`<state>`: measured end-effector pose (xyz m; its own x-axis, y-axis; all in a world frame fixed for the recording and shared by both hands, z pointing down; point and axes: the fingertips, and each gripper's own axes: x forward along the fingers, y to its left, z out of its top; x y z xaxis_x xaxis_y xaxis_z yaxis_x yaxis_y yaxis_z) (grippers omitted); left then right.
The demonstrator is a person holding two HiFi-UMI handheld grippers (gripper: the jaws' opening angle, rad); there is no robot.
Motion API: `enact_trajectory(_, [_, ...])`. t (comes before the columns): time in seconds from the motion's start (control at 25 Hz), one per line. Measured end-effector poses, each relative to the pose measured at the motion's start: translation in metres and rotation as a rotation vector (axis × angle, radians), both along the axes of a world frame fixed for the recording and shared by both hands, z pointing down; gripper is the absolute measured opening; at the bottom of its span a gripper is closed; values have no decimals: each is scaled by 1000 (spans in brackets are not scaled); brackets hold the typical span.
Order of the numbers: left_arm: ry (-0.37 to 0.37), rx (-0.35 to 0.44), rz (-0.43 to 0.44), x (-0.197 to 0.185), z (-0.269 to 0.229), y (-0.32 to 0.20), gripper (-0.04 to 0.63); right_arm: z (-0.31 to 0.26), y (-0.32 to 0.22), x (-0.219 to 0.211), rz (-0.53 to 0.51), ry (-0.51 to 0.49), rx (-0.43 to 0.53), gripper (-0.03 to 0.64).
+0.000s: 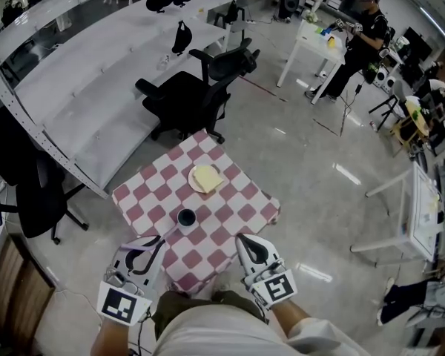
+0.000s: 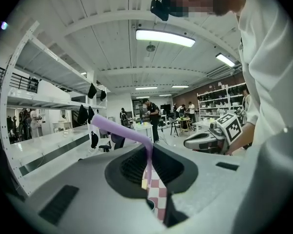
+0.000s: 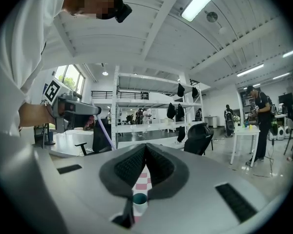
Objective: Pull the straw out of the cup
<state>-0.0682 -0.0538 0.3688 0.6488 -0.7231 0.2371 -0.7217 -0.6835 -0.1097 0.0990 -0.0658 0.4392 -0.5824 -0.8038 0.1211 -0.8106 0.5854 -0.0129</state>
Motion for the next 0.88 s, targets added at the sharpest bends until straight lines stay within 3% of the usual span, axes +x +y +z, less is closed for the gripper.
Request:
enact_trajectory(0.12, [-26,20,16,0,-8,5,31,-2,-1,-1,-4,4,4,3])
enact_trajectory(0.88, [16,5,-18,-3,-3,6,31,-5,-1,-5,-13,22,28,3])
